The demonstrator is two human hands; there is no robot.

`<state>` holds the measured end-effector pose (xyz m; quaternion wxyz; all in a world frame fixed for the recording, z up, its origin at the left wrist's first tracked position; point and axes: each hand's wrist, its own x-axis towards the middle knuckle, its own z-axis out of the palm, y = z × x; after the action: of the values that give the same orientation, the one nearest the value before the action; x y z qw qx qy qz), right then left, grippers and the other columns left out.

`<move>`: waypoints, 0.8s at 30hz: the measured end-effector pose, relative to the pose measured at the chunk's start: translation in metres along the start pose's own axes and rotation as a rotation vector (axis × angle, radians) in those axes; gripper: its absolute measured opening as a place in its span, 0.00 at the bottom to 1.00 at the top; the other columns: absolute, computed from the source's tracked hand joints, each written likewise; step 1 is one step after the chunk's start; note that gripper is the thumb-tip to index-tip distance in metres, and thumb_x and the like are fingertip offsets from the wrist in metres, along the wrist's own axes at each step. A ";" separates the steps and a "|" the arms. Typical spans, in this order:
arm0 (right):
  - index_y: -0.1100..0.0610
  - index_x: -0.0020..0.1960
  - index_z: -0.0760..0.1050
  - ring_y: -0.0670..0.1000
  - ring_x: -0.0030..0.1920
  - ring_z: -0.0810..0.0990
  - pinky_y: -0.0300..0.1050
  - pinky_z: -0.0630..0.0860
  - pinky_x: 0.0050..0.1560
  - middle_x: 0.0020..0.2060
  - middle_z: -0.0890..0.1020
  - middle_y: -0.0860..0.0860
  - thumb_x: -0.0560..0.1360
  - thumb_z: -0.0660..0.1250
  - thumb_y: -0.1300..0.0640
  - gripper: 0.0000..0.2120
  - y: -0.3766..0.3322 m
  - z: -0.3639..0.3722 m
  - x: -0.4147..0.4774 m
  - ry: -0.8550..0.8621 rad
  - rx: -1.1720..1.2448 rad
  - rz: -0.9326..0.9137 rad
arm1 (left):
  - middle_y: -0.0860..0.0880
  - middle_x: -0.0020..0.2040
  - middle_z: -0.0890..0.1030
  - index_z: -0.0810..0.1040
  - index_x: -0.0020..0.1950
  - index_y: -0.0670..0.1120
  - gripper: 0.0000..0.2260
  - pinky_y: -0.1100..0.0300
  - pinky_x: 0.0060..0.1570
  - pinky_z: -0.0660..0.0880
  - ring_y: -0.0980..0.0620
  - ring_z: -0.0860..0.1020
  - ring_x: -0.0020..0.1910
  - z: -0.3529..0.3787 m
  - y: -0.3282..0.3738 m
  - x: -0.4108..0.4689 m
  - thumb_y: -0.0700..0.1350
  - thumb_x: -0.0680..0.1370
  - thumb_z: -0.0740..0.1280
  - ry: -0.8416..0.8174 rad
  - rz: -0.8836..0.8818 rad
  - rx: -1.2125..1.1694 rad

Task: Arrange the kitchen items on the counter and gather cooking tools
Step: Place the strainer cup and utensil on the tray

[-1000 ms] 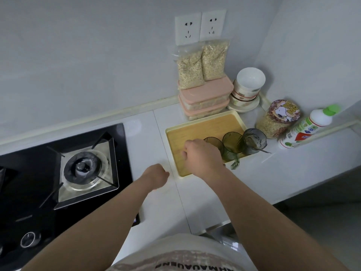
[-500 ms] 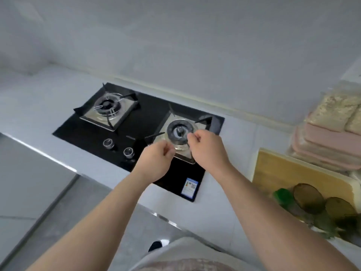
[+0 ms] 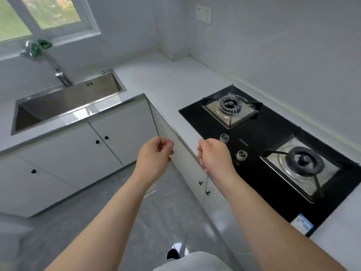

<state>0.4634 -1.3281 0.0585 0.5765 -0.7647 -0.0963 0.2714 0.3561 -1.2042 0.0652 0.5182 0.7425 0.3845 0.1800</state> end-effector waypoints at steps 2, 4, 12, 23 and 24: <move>0.56 0.36 0.73 0.51 0.30 0.71 0.46 0.66 0.31 0.28 0.77 0.50 0.75 0.60 0.56 0.09 -0.009 0.040 0.000 -0.030 -0.009 -0.018 | 0.49 0.39 0.82 0.79 0.45 0.47 0.05 0.70 0.29 0.69 0.55 0.78 0.33 -0.033 -0.014 0.010 0.43 0.80 0.66 0.016 -0.013 -0.023; 0.56 0.36 0.74 0.51 0.29 0.71 0.46 0.66 0.31 0.28 0.77 0.50 0.76 0.60 0.56 0.11 -0.018 0.093 0.002 -0.080 -0.035 -0.048 | 0.48 0.39 0.82 0.79 0.46 0.47 0.04 0.68 0.29 0.69 0.56 0.78 0.31 -0.075 -0.033 0.021 0.43 0.80 0.66 0.064 -0.028 -0.041; 0.55 0.35 0.73 0.50 0.28 0.72 0.41 0.65 0.29 0.27 0.77 0.49 0.79 0.61 0.54 0.14 -0.042 0.286 -0.004 -0.366 -0.150 -0.112 | 0.49 0.37 0.81 0.79 0.47 0.45 0.05 0.70 0.28 0.69 0.57 0.75 0.28 -0.236 -0.104 0.022 0.40 0.80 0.65 0.379 -0.167 -0.122; 0.56 0.39 0.74 0.52 0.30 0.72 0.41 0.65 0.26 0.30 0.76 0.51 0.80 0.60 0.54 0.13 -0.067 0.529 0.007 -0.740 -0.281 -0.096 | 0.46 0.37 0.78 0.77 0.46 0.43 0.06 0.71 0.24 0.67 0.53 0.73 0.30 -0.394 -0.199 0.056 0.37 0.81 0.63 0.665 -0.389 -0.243; 0.56 0.39 0.74 0.52 0.30 0.72 0.41 0.64 0.26 0.30 0.76 0.51 0.79 0.60 0.54 0.12 -0.073 0.557 0.013 -0.779 -0.289 -0.095 | 0.47 0.37 0.78 0.77 0.46 0.44 0.06 0.71 0.24 0.67 0.54 0.73 0.29 -0.415 -0.209 0.071 0.37 0.81 0.63 0.688 -0.397 -0.233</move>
<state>0.1933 -0.8374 0.0181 0.3956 -0.6725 -0.3795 0.4972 0.0455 -0.8537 0.0315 0.4646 0.4870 0.6480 0.3564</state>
